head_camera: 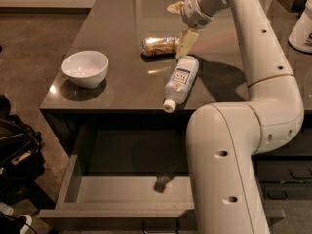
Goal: Place orange can into top drawer
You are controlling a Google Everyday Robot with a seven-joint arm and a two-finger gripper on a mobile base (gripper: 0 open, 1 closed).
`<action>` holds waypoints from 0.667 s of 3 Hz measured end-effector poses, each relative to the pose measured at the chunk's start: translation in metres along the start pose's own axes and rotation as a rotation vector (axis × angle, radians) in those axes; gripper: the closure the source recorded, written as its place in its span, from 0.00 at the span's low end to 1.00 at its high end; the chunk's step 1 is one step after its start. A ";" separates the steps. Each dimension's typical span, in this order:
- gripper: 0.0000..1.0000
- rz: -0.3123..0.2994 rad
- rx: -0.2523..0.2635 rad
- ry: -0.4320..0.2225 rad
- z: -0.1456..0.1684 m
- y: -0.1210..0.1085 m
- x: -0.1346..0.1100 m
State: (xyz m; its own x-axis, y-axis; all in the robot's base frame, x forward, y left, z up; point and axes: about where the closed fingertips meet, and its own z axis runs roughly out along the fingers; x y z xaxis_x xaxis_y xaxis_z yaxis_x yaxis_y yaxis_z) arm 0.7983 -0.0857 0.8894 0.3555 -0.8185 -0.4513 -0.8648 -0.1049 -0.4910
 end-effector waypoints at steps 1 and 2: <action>0.00 0.014 0.029 -0.033 0.022 -0.007 0.007; 0.00 0.043 0.020 -0.068 0.038 -0.005 0.004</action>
Offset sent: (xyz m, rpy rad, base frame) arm 0.0984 0.0220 -0.0327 0.1965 0.1141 -0.0178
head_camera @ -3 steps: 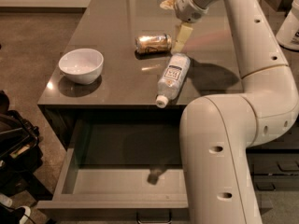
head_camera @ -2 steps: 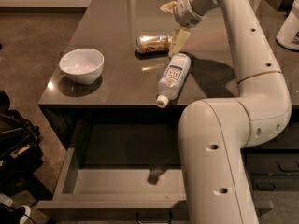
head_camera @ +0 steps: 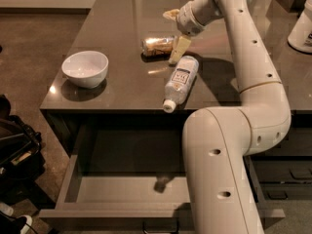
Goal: Place orange can into top drawer
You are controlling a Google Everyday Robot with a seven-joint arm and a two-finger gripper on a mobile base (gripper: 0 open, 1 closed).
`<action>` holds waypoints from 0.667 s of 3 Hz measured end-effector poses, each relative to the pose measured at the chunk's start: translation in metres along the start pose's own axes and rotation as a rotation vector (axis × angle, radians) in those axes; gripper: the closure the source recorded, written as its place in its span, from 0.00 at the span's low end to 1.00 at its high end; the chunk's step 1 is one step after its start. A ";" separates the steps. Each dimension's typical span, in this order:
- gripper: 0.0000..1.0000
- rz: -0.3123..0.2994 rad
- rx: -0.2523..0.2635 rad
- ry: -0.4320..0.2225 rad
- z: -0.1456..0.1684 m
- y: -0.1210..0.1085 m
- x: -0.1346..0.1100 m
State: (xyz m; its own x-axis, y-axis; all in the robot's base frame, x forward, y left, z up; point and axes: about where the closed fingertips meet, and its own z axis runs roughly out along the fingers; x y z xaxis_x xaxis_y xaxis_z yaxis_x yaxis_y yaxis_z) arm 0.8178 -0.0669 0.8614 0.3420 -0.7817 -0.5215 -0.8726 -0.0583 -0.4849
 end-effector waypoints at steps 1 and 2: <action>0.19 -0.001 0.001 0.000 0.000 0.000 0.000; 0.42 -0.001 0.000 0.000 0.000 0.000 0.000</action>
Offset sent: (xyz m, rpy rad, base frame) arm 0.0001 0.0002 0.0002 0.0001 -0.0007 0.0002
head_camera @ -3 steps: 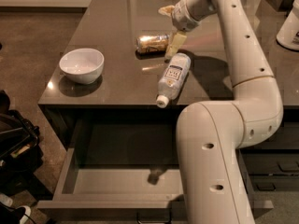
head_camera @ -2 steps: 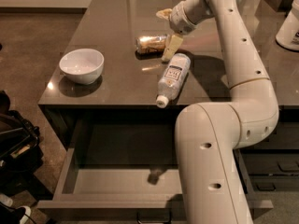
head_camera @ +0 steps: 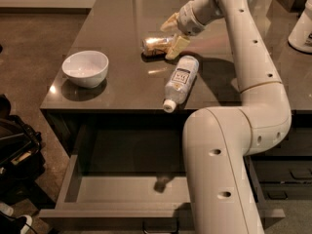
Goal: Place orange can into top drawer
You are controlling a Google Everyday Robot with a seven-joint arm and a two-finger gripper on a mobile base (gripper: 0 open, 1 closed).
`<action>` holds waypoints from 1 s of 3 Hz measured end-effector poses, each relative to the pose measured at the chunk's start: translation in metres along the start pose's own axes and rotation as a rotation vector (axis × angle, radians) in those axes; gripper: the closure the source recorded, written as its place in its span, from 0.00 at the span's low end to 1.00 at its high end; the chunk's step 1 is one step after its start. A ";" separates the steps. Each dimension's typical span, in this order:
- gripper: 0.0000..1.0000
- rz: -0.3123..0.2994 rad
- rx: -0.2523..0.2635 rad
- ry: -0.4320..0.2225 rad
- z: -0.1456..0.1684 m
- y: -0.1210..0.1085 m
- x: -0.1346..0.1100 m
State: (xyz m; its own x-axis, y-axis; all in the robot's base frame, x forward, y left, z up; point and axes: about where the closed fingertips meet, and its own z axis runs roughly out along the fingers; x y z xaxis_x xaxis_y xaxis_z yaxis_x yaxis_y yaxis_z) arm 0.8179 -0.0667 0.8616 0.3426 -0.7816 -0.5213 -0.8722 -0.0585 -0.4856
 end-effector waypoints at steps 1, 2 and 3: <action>0.64 0.000 0.000 0.000 0.000 0.000 0.000; 0.87 0.000 0.000 0.000 0.000 0.000 0.000; 1.00 0.000 0.000 0.000 0.000 0.000 0.000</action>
Offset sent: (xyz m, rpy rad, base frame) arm 0.0000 0.0000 0.0000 0.0000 0.0000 0.0000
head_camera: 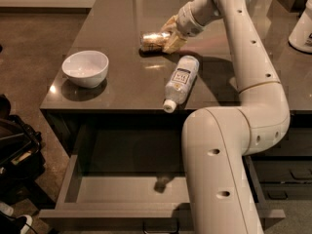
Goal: Place orange can into top drawer
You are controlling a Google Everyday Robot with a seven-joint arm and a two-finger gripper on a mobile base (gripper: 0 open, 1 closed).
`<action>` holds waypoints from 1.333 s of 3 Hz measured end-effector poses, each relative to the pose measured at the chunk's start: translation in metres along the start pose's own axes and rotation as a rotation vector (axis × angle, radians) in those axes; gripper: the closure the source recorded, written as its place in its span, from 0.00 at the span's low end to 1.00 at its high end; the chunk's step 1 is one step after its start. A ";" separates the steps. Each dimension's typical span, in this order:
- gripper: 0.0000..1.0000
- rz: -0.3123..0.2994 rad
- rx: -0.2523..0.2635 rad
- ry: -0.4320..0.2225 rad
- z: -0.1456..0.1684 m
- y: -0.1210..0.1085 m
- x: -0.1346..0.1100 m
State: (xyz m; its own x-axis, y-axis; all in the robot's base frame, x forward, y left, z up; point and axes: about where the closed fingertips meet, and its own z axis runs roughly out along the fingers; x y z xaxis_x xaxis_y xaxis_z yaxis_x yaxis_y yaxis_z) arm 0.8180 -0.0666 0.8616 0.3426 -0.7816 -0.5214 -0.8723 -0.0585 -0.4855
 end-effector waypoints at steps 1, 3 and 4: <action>1.00 -0.048 -0.042 0.020 -0.011 0.006 -0.014; 1.00 -0.128 -0.122 0.120 -0.091 0.024 -0.061; 1.00 -0.073 -0.099 0.106 -0.136 0.034 -0.066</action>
Offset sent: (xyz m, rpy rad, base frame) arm -0.0913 -0.0288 0.1162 -0.3126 0.0582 0.1534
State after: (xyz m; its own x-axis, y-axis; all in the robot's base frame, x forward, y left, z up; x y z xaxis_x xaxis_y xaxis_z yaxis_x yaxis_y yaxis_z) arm 0.7181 -0.1018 0.9748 0.3726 -0.8336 -0.4077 -0.8780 -0.1746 -0.4456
